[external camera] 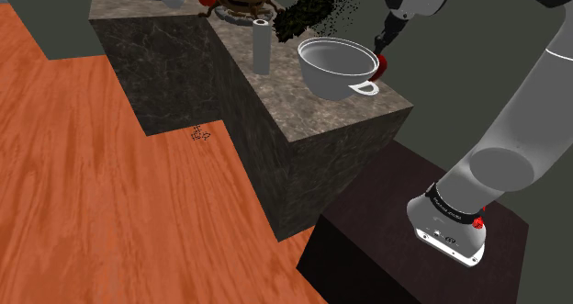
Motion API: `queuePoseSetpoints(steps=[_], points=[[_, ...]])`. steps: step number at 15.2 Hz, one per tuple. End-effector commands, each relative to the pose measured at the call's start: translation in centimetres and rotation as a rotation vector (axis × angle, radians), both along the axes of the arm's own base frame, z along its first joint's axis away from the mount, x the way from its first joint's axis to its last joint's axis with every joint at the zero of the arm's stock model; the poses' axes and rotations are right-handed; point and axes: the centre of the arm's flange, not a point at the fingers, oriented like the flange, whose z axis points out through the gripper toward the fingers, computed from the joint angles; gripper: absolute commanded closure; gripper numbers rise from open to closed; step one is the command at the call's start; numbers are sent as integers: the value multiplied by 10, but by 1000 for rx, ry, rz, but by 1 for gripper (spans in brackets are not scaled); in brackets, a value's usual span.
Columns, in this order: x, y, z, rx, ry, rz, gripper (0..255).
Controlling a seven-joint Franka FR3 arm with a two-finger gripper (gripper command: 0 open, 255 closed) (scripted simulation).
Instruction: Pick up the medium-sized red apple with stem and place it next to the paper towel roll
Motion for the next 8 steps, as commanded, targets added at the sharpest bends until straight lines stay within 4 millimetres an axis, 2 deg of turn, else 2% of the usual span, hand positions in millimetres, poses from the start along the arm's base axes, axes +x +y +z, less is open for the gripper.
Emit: queuePoseSetpoints(steps=[1, 8], points=[[-1, 0, 8, 0, 0, 0, 255], [-1, 0, 45, 0, 0, 0, 255]])
